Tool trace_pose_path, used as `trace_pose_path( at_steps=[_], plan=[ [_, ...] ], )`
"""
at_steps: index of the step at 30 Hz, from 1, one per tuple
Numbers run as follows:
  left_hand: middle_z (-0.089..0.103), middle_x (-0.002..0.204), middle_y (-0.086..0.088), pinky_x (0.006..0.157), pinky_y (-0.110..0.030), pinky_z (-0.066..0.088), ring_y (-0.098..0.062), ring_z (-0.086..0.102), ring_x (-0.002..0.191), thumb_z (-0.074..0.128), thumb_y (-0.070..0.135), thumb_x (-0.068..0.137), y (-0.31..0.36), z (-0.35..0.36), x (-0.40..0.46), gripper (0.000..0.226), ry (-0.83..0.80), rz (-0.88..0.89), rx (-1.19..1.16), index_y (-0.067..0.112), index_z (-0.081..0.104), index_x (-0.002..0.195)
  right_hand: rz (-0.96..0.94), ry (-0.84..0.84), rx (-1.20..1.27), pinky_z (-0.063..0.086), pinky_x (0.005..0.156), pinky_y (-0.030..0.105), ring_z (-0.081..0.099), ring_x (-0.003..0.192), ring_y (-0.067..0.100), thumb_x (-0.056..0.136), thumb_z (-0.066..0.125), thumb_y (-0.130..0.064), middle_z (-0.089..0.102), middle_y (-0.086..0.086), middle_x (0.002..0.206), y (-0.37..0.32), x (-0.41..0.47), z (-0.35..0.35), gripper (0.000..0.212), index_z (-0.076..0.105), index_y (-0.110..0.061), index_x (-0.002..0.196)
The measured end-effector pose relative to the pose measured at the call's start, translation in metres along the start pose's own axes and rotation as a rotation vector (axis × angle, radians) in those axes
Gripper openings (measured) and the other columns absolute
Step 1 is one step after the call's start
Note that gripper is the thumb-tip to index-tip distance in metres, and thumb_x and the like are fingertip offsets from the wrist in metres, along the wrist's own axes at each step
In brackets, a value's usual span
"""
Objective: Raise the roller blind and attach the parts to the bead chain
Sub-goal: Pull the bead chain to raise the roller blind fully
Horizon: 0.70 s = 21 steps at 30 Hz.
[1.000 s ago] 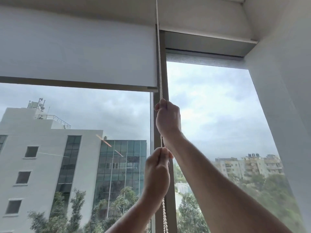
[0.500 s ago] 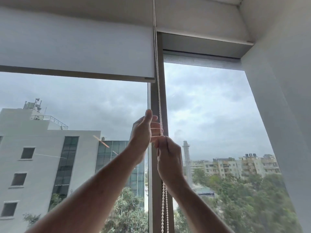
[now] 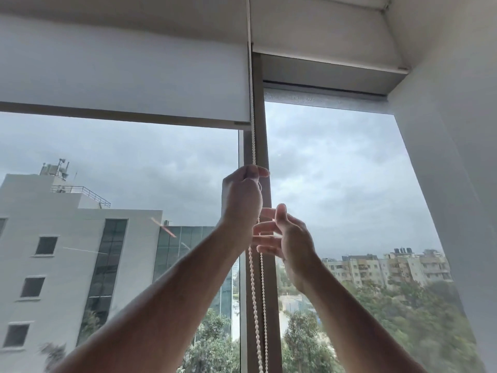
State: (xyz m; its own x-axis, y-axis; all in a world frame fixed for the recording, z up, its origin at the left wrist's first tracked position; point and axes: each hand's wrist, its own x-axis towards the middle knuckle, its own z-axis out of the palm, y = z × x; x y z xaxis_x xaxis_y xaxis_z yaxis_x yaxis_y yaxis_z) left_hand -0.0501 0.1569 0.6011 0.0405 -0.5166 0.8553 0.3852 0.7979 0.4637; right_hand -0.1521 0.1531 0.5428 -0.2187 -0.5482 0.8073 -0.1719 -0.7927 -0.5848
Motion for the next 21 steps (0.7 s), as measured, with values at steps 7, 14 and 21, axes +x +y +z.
trace_pose_path(
  at_steps=[7,14,21],
  plan=[
    [0.051,0.056,0.008,0.054,-0.024,0.035,-0.007,0.044,0.056,0.042,0.014,0.103,-0.036,0.001,-0.044,0.048,-0.071,0.069,-0.034,0.024,0.068,0.064,-0.071,0.1,0.061,0.057,0.069,0.034,0.075,0.078,0.022,0.102,0.045,-0.041,0.075,0.008,0.089,-0.056,0.033,0.018,0.04,0.066,-0.008,0.11],
    [0.044,0.047,0.016,0.044,-0.014,0.029,-0.001,0.036,0.046,0.048,0.012,0.1,-0.045,-0.004,-0.061,0.034,0.029,0.129,0.076,0.019,0.068,0.073,0.03,-0.027,0.035,0.044,0.047,0.025,0.06,0.051,0.013,0.106,0.038,-0.029,0.062,0.004,0.078,-0.094,0.051,0.031,0.035,0.058,-0.003,0.118],
    [0.032,0.045,0.011,0.044,-0.021,0.02,-0.007,0.025,0.044,0.046,0.016,0.102,-0.045,-0.008,-0.065,0.034,-0.059,0.173,0.086,0.017,0.066,0.074,-0.113,0.209,0.053,0.019,0.036,0.018,0.024,0.033,0.011,0.086,0.024,0.005,0.036,-0.001,0.053,-0.096,0.055,0.051,0.043,0.058,-0.016,0.069]
  ],
)
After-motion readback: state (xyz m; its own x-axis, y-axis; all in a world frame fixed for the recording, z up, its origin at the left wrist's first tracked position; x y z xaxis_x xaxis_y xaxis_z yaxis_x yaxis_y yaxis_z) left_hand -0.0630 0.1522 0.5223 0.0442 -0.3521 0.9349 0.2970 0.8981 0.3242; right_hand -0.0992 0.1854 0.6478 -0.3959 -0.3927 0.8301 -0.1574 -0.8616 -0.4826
